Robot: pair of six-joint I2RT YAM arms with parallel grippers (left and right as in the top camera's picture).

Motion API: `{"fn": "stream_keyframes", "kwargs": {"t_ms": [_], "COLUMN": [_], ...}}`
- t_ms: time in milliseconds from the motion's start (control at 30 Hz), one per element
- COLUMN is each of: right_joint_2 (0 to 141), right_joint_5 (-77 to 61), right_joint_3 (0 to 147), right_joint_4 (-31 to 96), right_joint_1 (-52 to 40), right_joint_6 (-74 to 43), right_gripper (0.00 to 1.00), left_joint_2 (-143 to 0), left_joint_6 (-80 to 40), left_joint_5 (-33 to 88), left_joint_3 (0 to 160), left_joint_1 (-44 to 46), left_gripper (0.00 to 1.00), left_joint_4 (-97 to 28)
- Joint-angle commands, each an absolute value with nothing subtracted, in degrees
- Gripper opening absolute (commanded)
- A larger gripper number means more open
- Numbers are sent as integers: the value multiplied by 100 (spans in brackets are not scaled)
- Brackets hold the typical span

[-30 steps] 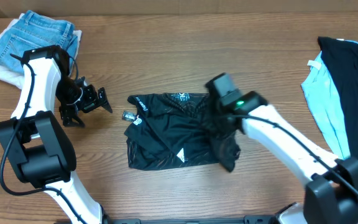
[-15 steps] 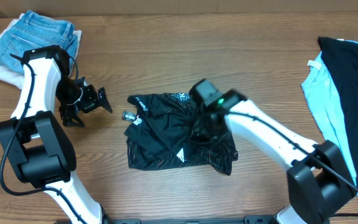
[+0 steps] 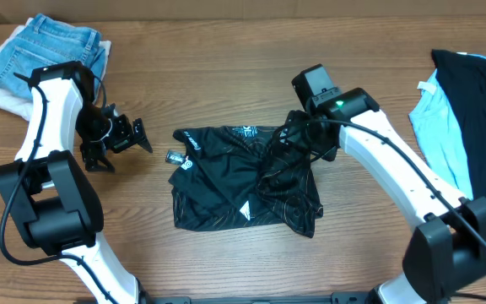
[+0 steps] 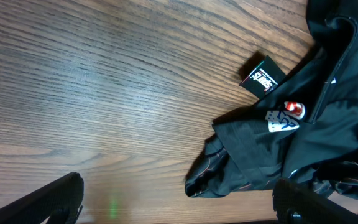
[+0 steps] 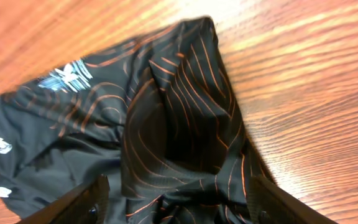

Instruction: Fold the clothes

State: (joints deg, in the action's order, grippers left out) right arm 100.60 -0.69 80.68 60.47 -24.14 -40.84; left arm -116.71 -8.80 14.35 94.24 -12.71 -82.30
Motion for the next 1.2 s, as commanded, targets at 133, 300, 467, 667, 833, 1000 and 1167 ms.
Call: {"fn": "stream_keyframes", "kwargs": {"t_ms": [133,300,467,667,833,1000,1167], "right_joint_2": [10772,11050,11072,11080,11153,11231,11111], "right_joint_5": [-692,-923,-937,-1076,-1063,-993,-1039], "right_joint_3": [8134,8134,8134,8134,8134,8134,8228], "right_joint_4": [5852,5548,5000,4429,3815,3365,3732], "right_joint_1": [-2440,-2440,-2440,-2447,-2578,-2814,-2718], "right_joint_6": [-4073,-4189,-4206,-4488,-4554,-4602,-4477], "right_gripper": [75,62,21,4,4,45,69], "left_joint_2": [-11723,-11723,-11723,-11723,-11723,-11723,-11723], "left_joint_6": [-770,-768,-770,-768,-770,-768,-768], "left_joint_5": [1446,1444,1444,1444,1444,1444,1444], "left_joint_3": [9526,9526,9526,9526,9526,9526,9526], "left_joint_1": [-1227,-1229,-1227,-1229,-1229,-1225,-1225], "left_gripper": [100,100,100,100,100,100,100], "left_joint_4": [-8228,-8228,-8224,-8226,-8221,-8230,-8232]}}
